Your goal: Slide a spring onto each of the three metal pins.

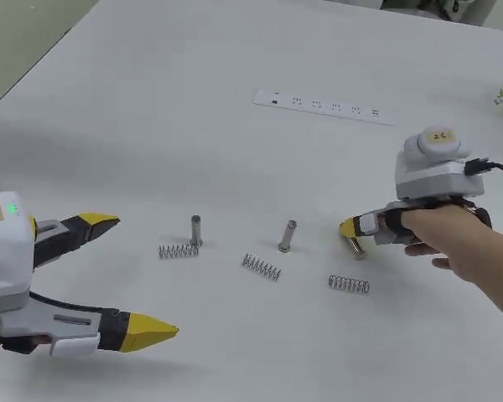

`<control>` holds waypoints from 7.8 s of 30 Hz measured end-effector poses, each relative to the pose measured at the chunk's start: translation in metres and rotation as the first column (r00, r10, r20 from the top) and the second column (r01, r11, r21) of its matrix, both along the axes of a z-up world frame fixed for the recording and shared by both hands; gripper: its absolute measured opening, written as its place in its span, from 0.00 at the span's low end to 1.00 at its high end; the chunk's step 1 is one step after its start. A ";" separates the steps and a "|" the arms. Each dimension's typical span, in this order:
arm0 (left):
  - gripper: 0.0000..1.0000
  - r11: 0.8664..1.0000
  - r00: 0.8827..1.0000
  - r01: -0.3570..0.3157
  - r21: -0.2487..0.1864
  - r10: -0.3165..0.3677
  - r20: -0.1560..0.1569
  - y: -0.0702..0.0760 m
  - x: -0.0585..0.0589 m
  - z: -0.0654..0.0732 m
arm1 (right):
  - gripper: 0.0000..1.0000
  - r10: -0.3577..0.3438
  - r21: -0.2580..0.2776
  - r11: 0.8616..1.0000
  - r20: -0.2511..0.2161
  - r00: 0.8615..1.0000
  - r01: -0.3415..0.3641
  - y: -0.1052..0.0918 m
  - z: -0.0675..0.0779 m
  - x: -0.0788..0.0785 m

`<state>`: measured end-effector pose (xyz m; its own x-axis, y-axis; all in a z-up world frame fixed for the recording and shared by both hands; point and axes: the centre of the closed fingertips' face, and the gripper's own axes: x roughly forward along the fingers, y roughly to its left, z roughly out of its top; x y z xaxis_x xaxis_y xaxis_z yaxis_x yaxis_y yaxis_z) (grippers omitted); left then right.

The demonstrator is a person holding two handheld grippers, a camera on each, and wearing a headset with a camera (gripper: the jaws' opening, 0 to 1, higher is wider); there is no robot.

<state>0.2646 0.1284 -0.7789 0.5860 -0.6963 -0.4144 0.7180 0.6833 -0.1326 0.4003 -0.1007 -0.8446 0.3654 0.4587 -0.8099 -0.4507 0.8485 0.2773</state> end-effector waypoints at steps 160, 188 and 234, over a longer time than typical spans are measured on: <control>0.98 0.999 1.000 0.030 0.020 -0.030 0.005 -0.007 -0.006 0.003 | 0.21 0.823 -0.362 0.556 0.110 0.558 -0.748 0.005 0.000 -0.084; 0.98 0.998 0.998 0.062 0.033 -0.062 0.010 -0.015 -0.013 0.006 | 0.08 0.843 -0.379 0.515 0.062 0.534 -0.769 0.001 -0.001 -0.089; 0.70 0.928 0.929 0.370 -0.029 -0.369 0.033 -0.137 -0.011 0.013 | 0.08 0.859 -0.276 0.496 0.295 0.418 -0.823 0.056 0.063 -0.145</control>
<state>0.2537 -0.0088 -0.7660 0.2946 -0.8793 -0.3741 0.9225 0.3639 -0.1287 0.2556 -0.0448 -0.7815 0.0856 0.6447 -0.7597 -0.9935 -0.0018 -0.1135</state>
